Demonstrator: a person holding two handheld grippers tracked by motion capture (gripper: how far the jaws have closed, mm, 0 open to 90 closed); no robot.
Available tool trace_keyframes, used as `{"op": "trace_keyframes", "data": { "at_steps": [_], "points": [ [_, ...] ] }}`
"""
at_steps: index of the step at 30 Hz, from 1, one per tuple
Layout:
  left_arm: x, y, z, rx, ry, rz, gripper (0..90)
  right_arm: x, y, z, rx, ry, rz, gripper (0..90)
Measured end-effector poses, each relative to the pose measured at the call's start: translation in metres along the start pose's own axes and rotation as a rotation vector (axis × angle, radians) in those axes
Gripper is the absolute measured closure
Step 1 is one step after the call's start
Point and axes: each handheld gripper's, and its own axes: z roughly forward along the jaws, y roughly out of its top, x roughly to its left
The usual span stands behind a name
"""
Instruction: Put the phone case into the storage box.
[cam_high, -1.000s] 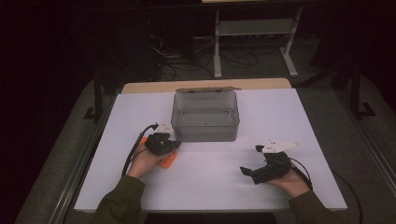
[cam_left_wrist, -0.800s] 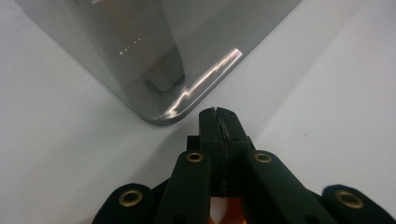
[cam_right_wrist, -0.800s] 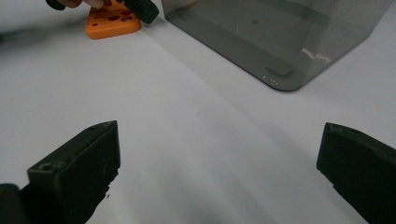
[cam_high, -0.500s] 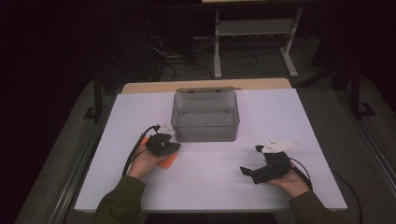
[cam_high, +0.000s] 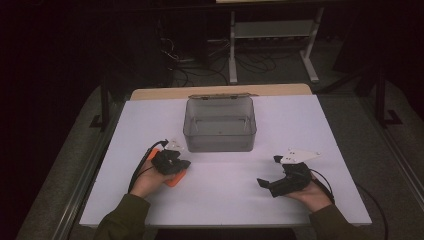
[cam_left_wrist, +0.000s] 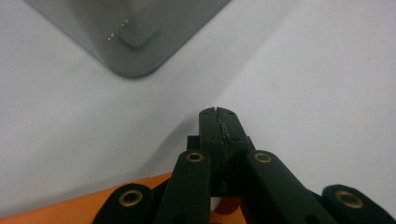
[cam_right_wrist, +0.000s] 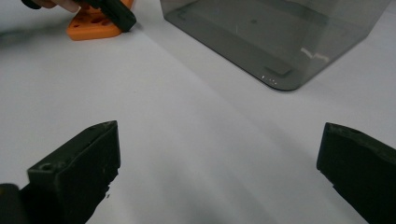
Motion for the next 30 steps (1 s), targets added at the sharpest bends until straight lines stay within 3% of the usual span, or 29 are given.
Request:
{"op": "trace_keyframes", "data": {
  "at_steps": [4, 13, 30],
  "points": [
    [-0.003, -0.011, -0.008, -0.003, -0.021, -0.013, 89.8, 0.000, 0.000, 0.000, 0.004, -0.003, 0.003, 0.0],
    [-0.008, -0.031, -0.025, 0.011, -0.019, -0.013, 89.8, 0.000, 0.000, 0.000, 0.005, -0.006, 0.002, 0.0],
    [-0.008, -0.074, -0.065, 0.049, 0.061, -0.035, 89.8, 0.000, 0.000, 0.002, 0.014, -0.009, 0.000, 0.0]
  ]
}}
